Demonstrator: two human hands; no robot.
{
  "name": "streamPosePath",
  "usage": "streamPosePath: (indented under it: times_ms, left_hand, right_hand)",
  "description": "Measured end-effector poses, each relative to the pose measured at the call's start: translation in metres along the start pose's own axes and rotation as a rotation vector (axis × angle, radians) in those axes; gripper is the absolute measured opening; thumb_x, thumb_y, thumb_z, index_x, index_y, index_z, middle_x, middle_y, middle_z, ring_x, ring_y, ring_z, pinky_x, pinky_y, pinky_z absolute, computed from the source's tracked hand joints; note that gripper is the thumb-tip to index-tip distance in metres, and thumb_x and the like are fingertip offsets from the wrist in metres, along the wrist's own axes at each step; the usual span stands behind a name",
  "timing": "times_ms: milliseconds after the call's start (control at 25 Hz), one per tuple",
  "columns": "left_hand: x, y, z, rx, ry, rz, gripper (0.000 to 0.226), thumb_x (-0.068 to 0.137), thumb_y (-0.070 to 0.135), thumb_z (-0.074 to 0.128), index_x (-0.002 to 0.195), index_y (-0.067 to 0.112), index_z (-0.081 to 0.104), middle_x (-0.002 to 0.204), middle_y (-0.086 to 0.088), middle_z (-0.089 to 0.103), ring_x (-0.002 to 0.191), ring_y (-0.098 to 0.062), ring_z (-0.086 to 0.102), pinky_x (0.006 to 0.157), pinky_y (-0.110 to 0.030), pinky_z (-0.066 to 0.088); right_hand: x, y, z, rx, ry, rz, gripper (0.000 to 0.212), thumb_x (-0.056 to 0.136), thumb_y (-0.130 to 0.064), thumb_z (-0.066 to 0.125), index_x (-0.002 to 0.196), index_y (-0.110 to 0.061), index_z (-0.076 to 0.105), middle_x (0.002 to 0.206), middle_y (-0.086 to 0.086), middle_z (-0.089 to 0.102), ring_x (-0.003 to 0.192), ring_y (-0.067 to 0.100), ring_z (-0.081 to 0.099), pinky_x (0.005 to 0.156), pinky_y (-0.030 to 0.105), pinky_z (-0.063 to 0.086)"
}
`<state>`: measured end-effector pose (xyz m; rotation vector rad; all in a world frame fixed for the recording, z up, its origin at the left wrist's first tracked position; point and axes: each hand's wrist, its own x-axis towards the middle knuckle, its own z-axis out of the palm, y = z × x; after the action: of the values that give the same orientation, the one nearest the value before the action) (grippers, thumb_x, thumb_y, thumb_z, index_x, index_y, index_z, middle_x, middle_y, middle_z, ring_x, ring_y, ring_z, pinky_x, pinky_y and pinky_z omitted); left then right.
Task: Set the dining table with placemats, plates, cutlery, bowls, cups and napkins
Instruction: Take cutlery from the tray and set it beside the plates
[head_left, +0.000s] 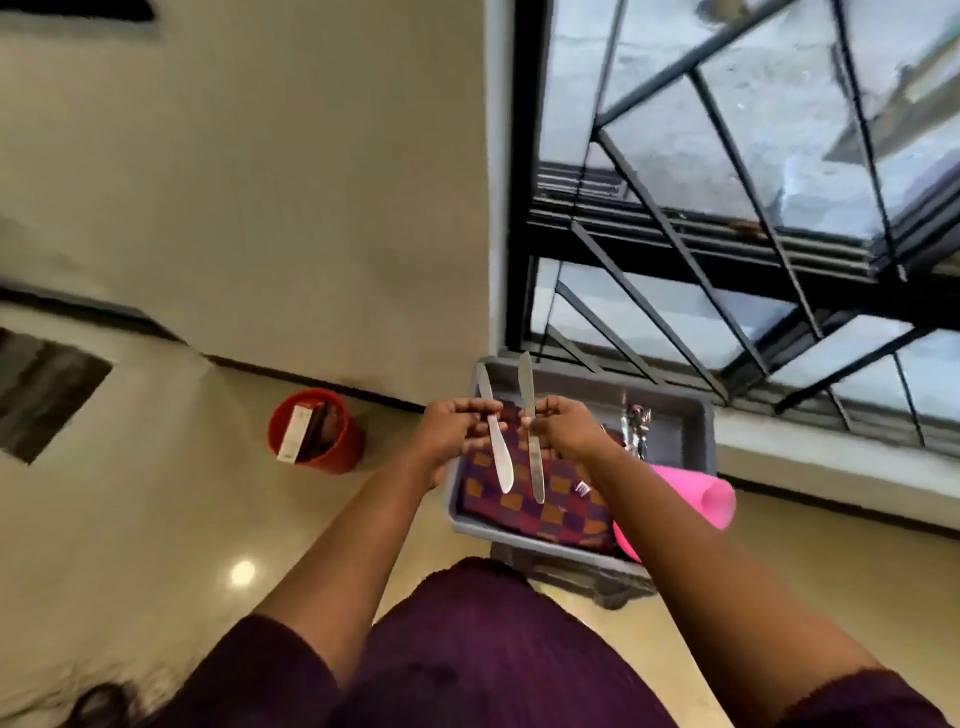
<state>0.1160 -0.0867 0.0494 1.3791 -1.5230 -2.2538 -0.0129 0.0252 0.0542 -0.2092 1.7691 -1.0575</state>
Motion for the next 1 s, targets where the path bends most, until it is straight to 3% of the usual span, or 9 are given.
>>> streamPosePath:
  times_ms: [240, 320, 400, 560, 640, 760, 840, 920, 1000]
  left_hand:
    - [-0.062, -0.029, -0.037, -0.095, 0.236, 0.165, 0.024, 0.080, -0.009, 0.069, 0.103, -0.001, 0.067, 0.088, -0.008, 0.070, 0.079, -0.011, 0.068, 0.070, -0.016, 0.054]
    - [-0.078, -0.045, -0.048, -0.181, 0.302, 0.179, 0.010, 0.085, 0.003, 0.069, 0.095, 0.001, 0.069, 0.077, -0.003, 0.069, 0.070, -0.009, 0.067, 0.071, -0.020, 0.054]
    - [-0.096, -0.062, -0.062, -0.280, 0.407, 0.148, 0.014, 0.090, 0.020, 0.066, 0.083, 0.009, 0.071, 0.070, -0.001, 0.065, 0.064, -0.010, 0.062, 0.072, -0.024, 0.053]
    - [-0.134, -0.102, -0.090, -0.559, 0.581, 0.091, 0.015, 0.092, 0.022, 0.064, 0.086, 0.010, 0.070, 0.080, -0.002, 0.070, 0.070, -0.011, 0.065, 0.069, -0.024, 0.055]
    - [-0.155, -0.121, -0.101, -0.648, 0.647, 0.101, 0.008, 0.091, 0.013, 0.065, 0.086, 0.007, 0.066, 0.084, -0.004, 0.072, 0.068, -0.012, 0.069, 0.069, -0.026, 0.059]
    - [-0.189, -0.153, -0.125, -0.761, 0.775, 0.120, 0.017, 0.090, 0.009, 0.066, 0.075, 0.005, 0.057, 0.093, -0.010, 0.069, 0.064, -0.014, 0.066, 0.070, -0.028, 0.060]
    - [-0.211, -0.174, -0.145, -0.807, 0.851, 0.120, 0.010, 0.089, 0.008, 0.066, 0.089, 0.000, 0.060, 0.093, -0.012, 0.067, 0.064, -0.014, 0.066, 0.067, -0.027, 0.059]
    - [-0.231, -0.188, -0.164, -0.837, 0.890, 0.132, 0.016, 0.090, 0.006, 0.065, 0.105, 0.002, 0.064, 0.090, -0.007, 0.070, 0.068, -0.014, 0.068, 0.066, -0.027, 0.058]
    - [-0.254, -0.201, -0.192, -0.865, 0.951, 0.137, 0.019, 0.091, 0.005, 0.063, 0.109, 0.007, 0.067, 0.090, -0.005, 0.072, 0.073, -0.015, 0.070, 0.068, -0.028, 0.057]
  right_hand:
    - [-0.011, -0.018, 0.051, -0.209, -0.193, -0.125, 0.016, 0.097, -0.004, 0.051, 0.102, -0.013, 0.064, 0.074, 0.006, 0.059, 0.054, 0.010, 0.052, 0.046, 0.019, 0.042]
    - [-0.017, -0.015, 0.075, -0.254, -0.295, -0.175, 0.019, 0.100, -0.010, 0.049, 0.102, -0.019, 0.066, 0.073, 0.005, 0.055, 0.057, 0.010, 0.046, 0.052, 0.021, 0.038]
    - [-0.024, -0.008, 0.103, -0.251, -0.419, -0.176, 0.023, 0.102, -0.013, 0.045, 0.102, -0.020, 0.066, 0.073, 0.004, 0.053, 0.062, 0.012, 0.044, 0.056, 0.023, 0.035]
    - [-0.038, 0.008, 0.158, -0.358, -0.580, -0.173, 0.027, 0.100, -0.006, 0.046, 0.097, -0.022, 0.068, 0.078, 0.005, 0.060, 0.068, 0.014, 0.051, 0.064, 0.026, 0.041]
    - [-0.046, 0.018, 0.184, -0.384, -0.651, -0.141, 0.021, 0.099, -0.004, 0.047, 0.097, -0.014, 0.066, 0.078, 0.007, 0.061, 0.070, 0.016, 0.054, 0.066, 0.028, 0.045]
    - [-0.061, 0.034, 0.234, -0.470, -0.770, -0.065, 0.016, 0.098, 0.000, 0.046, 0.107, -0.001, 0.059, 0.078, 0.011, 0.060, 0.068, 0.018, 0.057, 0.062, 0.028, 0.049]
    - [-0.073, 0.042, 0.272, -0.546, -0.843, -0.022, 0.014, 0.098, 0.001, 0.046, 0.105, -0.002, 0.059, 0.081, 0.013, 0.061, 0.072, 0.021, 0.059, 0.065, 0.030, 0.052]
    - [-0.085, 0.045, 0.309, -0.620, -0.890, -0.004, 0.016, 0.097, 0.001, 0.048, 0.107, -0.002, 0.059, 0.086, 0.015, 0.064, 0.077, 0.023, 0.063, 0.072, 0.034, 0.054]
    - [-0.100, 0.051, 0.356, -0.717, -0.942, -0.010, 0.018, 0.095, 0.002, 0.050, 0.109, 0.000, 0.060, 0.090, 0.017, 0.066, 0.079, 0.024, 0.065, 0.071, 0.035, 0.056]
